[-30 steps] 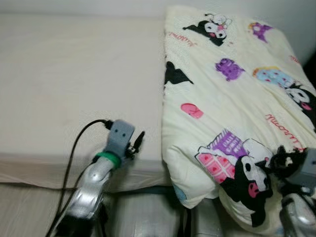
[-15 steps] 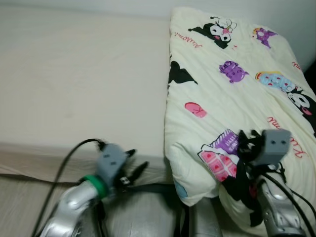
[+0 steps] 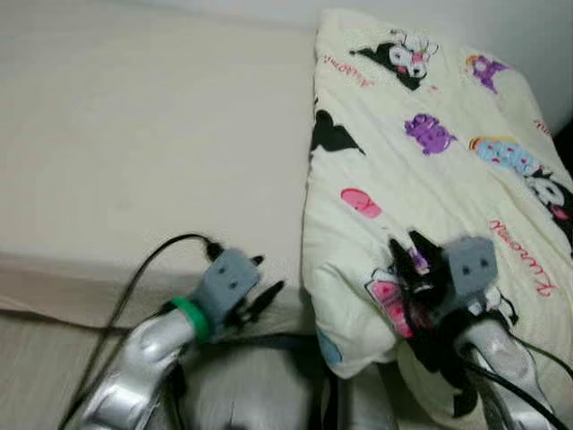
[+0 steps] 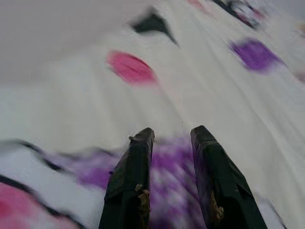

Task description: Clean up the room

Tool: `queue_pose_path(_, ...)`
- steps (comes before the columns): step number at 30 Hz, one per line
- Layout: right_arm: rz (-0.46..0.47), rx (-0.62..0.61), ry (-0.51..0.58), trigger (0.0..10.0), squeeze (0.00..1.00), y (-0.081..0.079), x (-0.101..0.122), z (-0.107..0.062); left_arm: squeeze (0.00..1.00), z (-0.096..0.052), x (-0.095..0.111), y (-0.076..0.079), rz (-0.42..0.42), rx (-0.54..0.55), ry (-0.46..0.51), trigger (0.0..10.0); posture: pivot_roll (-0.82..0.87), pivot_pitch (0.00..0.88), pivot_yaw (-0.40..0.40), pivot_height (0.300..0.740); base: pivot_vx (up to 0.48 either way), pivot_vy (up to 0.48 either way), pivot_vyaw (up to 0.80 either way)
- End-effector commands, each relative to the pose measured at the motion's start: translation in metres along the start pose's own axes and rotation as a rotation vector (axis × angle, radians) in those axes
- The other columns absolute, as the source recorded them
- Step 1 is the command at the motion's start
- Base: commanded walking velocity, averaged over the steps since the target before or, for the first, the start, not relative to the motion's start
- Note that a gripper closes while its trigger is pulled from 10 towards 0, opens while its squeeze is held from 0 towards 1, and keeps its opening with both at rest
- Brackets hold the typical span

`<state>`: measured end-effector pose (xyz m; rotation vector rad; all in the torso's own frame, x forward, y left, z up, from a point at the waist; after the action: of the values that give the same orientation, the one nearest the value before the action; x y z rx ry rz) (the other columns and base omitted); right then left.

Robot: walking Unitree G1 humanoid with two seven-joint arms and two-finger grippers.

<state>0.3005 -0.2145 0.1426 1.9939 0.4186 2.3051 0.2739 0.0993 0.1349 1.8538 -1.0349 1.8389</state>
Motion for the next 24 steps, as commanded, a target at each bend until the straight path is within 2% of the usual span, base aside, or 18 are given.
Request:
queue_pose_path(1,0.009,-0.048,-0.019,10.0,0.0,0.01,-0.008,-0.002,0.0,0.0,0.007,0.015,-0.104,-0.063,0.03,10.0,-0.02,0.164,-0.065,0.482,0.0,0.0,0.0)
queue_pose_path(2,-0.005,-0.055,-0.014,10.0,0.0,0.014,-0.008,0.003,0.0,0.007,0.007,0.023,-0.187,-0.076,0.045,10.0,-0.02,0.165,-0.069,0.482,0.0,0.0,0.0)
queue_pose_path(3,-0.005,-0.055,-0.014,10.0,0.0,0.014,-0.008,0.003,0.0,0.007,0.007,0.023,-0.187,-0.076,0.045,10.0,-0.02,0.165,-0.069,0.482,0.0,0.0,0.0)
queue_pose_path(4,-0.026,-0.056,-0.003,10.0,0.0,0.016,-0.005,0.009,0.0,0.017,0.006,0.03,-0.237,-0.095,0.042,10.0,-0.02,0.163,-0.075,0.482,0.0,0.0,0.0)
queue_pose_path(6,-0.026,-0.056,-0.003,10.0,0.0,0.016,-0.005,0.009,0.0,0.017,0.006,0.03,-0.237,-0.095,0.042,10.0,-0.02,0.163,-0.075,0.482,0.0,0.0,0.0)
queue_pose_path(7,-0.048,-0.065,0.026,10.0,0.0,0.021,0.004,0.017,0.0,0.032,0.002,0.039,-0.241,-0.123,0.02,10.0,-0.03,0.158,-0.08,0.482,0.0,0.0,0.0)
queue_pose_path(8,-0.048,-0.065,0.026,10.0,0.0,0.021,0.004,0.017,0.0,0.032,0.002,0.039,-0.241,-0.123,0.02,10.0,-0.03,0.158,-0.08,0.482,0.0,0.0,0.0)
queue_pose_path(9,-0.083,-0.083,0.069,10.0,0.0,0.03,0.017,0.025,0.0,0.049,-0.002,0.049,-0.251,-0.173,-0.006,10.0,-0.04,0.157,-0.074,0.482,0.0,0.0,0.0)
queue_pose_path(10,-0.083,-0.083,0.069,10.0,0.0,0.03,0.017,0.025,0.0,0.049,-0.002,0.049,-0.251,-0.173,-0.006,10.0,-0.04,0.157,-0.074,0.482,0.0,0.0,0.0)
queue_pose_path(11,-0.103,-0.105,0.093,10.0,0.0,0.038,0.028,0.031,0.0,0.062,0.003,0.059,-0.251,-0.235,0.001,10.0,-0.04,0.156,-0.068,0.482,0.0,0.0,0.0)
queue_pose_path(12,-0.103,-0.105,0.093,10.0,0.0,0.038,0.028,0.031,0.0,0.062,0.003,0.059,-0.251,-0.235,0.001,10.0,-0.04,0.156,-0.068,0.482,0.0,0.0,0.0)
queue_pose_path(13,-0.117,-0.127,0.106,10.0,0.0,0.046,0.035,0.035,0.0,0.068,0.017,0.068,-0.208,-0.314,0.056,10.0,-0.04,0.156,-0.068,0.482,0.0,0.0,0.0)
queue_pose_path(14,-0.117,-0.127,0.106,10.0,0.0,0.046,0.035,0.035,0.0,0.068,0.017,0.068,-0.208,-0.314,0.056,10.0,-0.04,0.156,-0.068,0.482,0.0,0.0,0.0)
queue_pose_path(16,-0.113,-0.156,0.1,10.0,0.0,0.057,0.037,0.038,0.0,0.066,0.041,0.08,-0.074,-0.42,0.157,10.0,-0.04,0.153,-0.064,0.482,0.0,0.0,0.0)
queue_pose_path(17,-0.112,-0.165,0.091,10.0,0.0,0.06,0.034,0.038,0.0,0.065,0.046,0.084,-0.005,-0.439,0.169,10.0,-0.04,0.153,-0.064,0.482,0.0,0.0,0.0)
queue_pose_path(18,-0.112,-0.165,0.091,10.0,0.0,0.06,0.034,0.038,0.0,0.065,0.046,0.084,-0.005,-0.439,0.169,10.0,-0.04,0.153,-0.064,0.482,0.0,0.0,0.0)
queue_pose_path(22,-0.111,-0.172,0.076,10.0,0.0,0.062,0.027,0.04,0.0,0.073,0.046,0.087,0.103,-0.407,0.16,10.0,-0.04,0.153,-0.064,0.482,0.0,0.0,0.0)
queue_pose_path(24,-0.108,-0.177,0.073,10.0,0.0,0.064,0.026,0.041,0.0,0.079,0.042,0.093,0.193,-0.413,0.155,10.0,-0.05,0.153,-0.058,0.482,0.0,0.0,0.0)
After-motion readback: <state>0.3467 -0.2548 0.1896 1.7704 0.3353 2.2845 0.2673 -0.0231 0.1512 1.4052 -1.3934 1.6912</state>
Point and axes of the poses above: a point about 5 cm out from each wrist's last joint towards the gripper, its own z axis pointing out of the wrist towards the gripper, its own x axis along the axis of the wrist's last joint, y = z × x, the point moved 4 cm from there along z, pointing out of the wrist towards the gripper, and after that the axes turned 1 degree about -z, right-handed, at the moved point
